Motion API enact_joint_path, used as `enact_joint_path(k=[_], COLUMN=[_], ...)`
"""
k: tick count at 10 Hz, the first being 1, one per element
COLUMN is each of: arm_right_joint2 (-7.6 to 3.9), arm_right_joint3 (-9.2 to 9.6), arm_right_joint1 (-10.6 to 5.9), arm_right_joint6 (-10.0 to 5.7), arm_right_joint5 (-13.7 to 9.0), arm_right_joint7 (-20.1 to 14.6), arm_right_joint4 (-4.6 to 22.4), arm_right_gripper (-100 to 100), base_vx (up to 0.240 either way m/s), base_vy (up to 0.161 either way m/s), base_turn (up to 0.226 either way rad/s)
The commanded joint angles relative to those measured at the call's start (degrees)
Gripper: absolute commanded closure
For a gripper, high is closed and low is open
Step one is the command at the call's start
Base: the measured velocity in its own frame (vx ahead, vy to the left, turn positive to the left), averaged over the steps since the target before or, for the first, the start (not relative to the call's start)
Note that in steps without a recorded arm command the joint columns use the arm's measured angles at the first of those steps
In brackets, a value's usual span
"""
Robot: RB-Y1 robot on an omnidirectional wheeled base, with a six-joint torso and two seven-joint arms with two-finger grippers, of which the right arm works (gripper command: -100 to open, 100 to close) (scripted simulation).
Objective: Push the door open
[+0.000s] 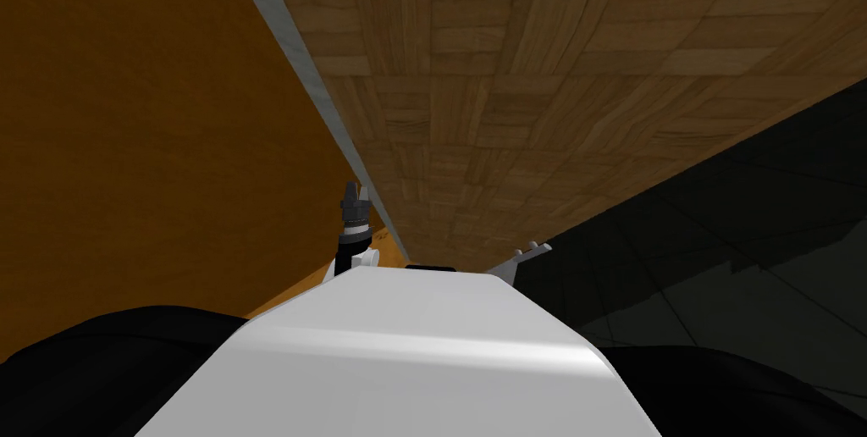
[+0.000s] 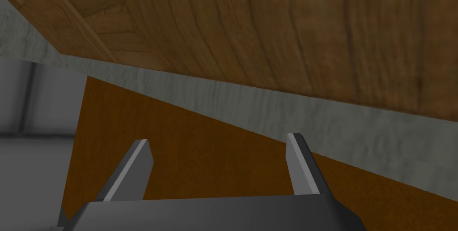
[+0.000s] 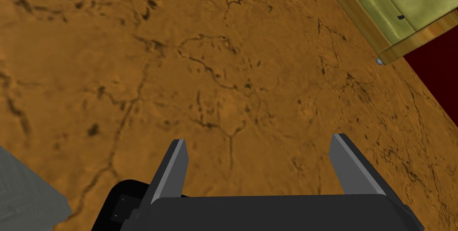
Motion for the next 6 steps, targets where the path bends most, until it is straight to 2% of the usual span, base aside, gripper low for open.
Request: enact_joint_path(k=[1, 4, 6], arm_right_joint2=[-0.28, -1.00, -1.52], arm_right_joint3=[0.20, 0.53, 0.72], arm_right_joint1=[-0.25, -0.54, -0.70], arm_right_joint6=[-0.62, -1.66, -2.29], arm_right_joint5=[-1.96, -5.41, -7.44], arm_right_joint7=[-0.70, -1.82, -2.49], arm_right_joint4=[0.82, 1.97, 2.67], arm_right_gripper=[-100, -100, -100], base_vx=[0.104, 0.095, 0.018], base_vy=[-0.020, -0.020, -0.028], base_turn=[-0.034, -0.029, 0.062])
